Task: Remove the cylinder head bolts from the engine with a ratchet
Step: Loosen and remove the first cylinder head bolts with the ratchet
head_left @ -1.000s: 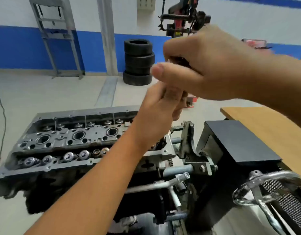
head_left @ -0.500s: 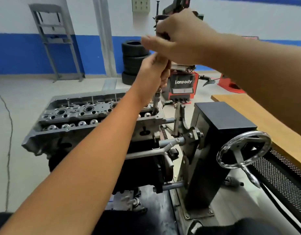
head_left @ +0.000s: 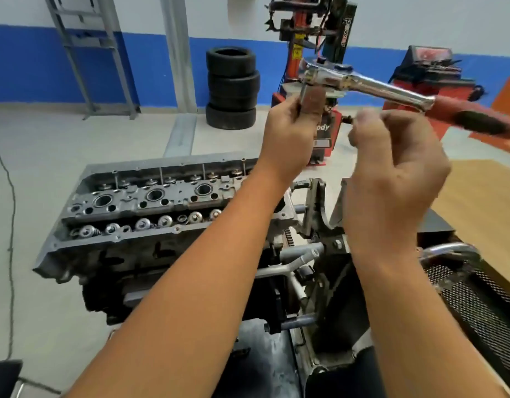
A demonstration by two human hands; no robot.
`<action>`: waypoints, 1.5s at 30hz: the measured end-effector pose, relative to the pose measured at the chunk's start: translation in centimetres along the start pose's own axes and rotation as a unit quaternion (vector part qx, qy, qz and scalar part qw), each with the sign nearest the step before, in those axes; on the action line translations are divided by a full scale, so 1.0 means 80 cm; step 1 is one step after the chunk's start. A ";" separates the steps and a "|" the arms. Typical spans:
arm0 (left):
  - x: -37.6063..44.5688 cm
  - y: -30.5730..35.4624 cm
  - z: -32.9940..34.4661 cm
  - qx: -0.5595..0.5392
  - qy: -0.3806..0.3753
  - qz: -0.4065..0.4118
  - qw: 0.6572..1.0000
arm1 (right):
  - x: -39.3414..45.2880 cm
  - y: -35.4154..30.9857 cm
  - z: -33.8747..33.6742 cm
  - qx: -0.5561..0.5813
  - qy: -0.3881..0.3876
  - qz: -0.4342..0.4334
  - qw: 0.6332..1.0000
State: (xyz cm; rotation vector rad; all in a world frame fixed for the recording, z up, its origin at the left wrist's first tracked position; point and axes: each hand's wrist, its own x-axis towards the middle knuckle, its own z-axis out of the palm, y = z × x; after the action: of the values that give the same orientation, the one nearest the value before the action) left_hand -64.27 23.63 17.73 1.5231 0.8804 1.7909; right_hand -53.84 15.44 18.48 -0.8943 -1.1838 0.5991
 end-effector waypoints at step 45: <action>-0.047 -0.039 -0.028 0.014 -0.044 0.038 0.998 | 0.113 -0.025 0.093 0.215 -0.306 0.252 0.892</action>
State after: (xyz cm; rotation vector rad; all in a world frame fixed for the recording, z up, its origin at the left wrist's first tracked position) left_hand -65.85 22.19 12.80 1.6602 0.8183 1.7579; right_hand -58.40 23.60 25.78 -0.6340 -1.2895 1.5930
